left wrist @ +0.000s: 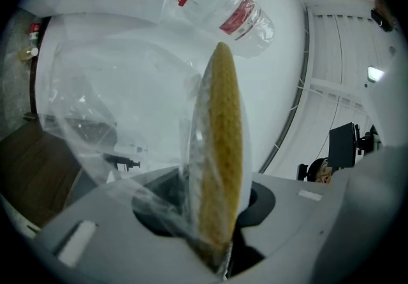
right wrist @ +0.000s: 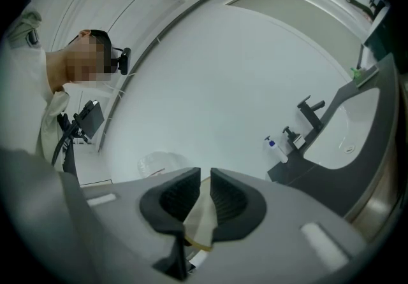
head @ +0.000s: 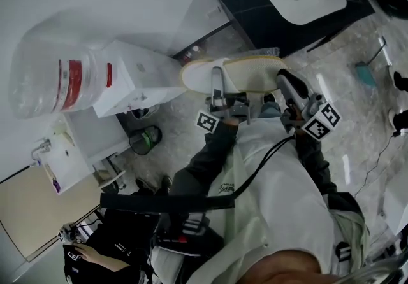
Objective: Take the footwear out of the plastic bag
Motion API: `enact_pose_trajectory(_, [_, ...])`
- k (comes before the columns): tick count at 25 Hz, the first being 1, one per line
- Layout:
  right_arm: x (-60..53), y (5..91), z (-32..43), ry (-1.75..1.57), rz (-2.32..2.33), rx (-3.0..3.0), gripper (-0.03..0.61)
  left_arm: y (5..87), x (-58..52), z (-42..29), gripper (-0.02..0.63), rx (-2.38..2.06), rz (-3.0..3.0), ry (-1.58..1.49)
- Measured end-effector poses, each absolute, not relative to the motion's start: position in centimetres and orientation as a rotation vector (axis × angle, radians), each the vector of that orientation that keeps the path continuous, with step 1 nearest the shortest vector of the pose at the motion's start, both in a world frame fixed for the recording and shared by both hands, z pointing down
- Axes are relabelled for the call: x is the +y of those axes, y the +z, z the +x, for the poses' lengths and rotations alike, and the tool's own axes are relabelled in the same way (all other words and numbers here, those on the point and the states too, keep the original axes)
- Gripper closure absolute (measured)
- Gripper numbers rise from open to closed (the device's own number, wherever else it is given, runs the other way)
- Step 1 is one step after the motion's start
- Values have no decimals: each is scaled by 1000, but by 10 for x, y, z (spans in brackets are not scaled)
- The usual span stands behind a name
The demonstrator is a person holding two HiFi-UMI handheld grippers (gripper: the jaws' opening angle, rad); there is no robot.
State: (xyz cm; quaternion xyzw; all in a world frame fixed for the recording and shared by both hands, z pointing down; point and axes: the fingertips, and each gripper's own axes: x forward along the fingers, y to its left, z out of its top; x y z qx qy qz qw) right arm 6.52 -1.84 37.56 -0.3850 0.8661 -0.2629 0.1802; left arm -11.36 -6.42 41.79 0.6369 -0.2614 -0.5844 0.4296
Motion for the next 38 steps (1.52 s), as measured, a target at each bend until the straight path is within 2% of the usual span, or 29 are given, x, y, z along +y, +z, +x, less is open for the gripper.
enact_pose_trajectory(20, [16,391,73,-743,-1286,2261,537,433,-44,-147,497,-633,1559,-1408])
enact_pose_trajectory(38, [-41,386,128,-824,-1126,2359,537,432,-72,-105,497,-745,1501,-1541])
